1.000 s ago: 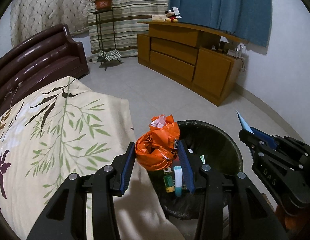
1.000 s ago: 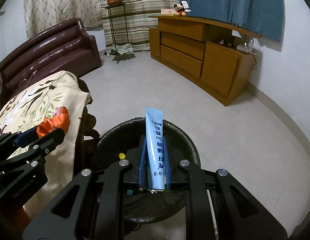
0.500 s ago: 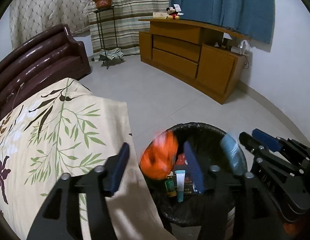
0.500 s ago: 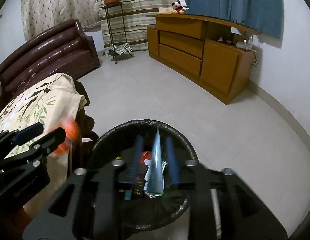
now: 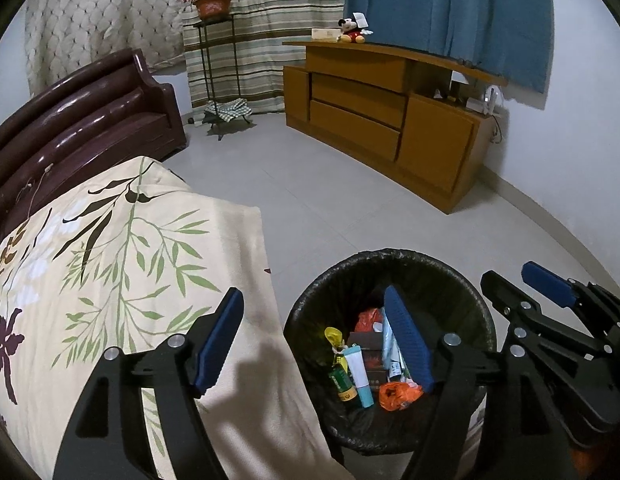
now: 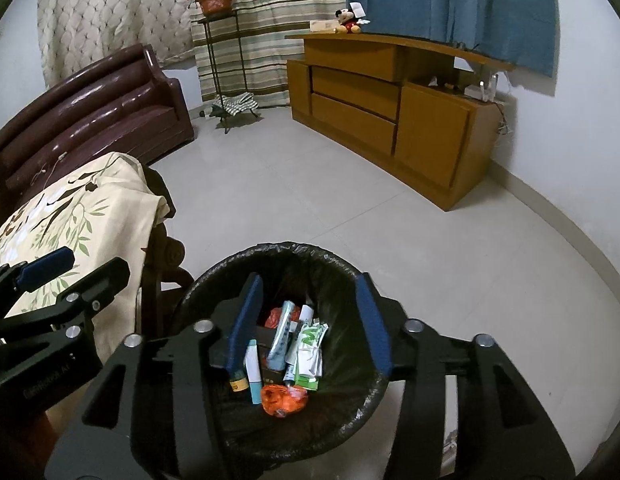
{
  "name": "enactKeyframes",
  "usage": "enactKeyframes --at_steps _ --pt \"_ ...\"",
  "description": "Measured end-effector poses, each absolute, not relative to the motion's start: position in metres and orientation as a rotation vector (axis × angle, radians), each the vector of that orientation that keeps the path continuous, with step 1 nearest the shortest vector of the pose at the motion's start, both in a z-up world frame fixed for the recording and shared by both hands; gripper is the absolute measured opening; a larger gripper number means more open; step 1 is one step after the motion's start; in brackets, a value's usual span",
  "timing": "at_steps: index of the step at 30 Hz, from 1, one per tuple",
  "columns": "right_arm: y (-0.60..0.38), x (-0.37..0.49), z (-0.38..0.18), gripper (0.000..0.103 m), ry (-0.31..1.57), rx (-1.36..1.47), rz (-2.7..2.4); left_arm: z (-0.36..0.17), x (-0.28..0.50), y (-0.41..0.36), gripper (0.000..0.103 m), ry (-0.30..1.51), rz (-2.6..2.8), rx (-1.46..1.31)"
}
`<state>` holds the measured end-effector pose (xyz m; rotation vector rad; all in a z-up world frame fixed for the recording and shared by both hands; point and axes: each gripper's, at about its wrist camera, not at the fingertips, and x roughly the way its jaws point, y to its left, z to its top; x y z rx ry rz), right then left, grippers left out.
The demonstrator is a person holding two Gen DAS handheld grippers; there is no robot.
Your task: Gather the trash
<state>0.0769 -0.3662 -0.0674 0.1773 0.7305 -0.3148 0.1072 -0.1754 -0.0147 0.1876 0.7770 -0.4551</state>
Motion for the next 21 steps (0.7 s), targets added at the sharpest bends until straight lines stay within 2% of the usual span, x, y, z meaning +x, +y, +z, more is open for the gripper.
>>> enactKeyframes --at_steps 5,21 --pt "-0.364 0.073 -0.065 0.062 0.718 0.183 -0.327 -0.012 0.104 -0.168 0.072 0.768 -0.454 0.178" --pt "-0.326 0.046 -0.056 0.065 0.72 0.172 -0.324 0.006 0.069 -0.115 0.074 0.714 -0.396 0.147"
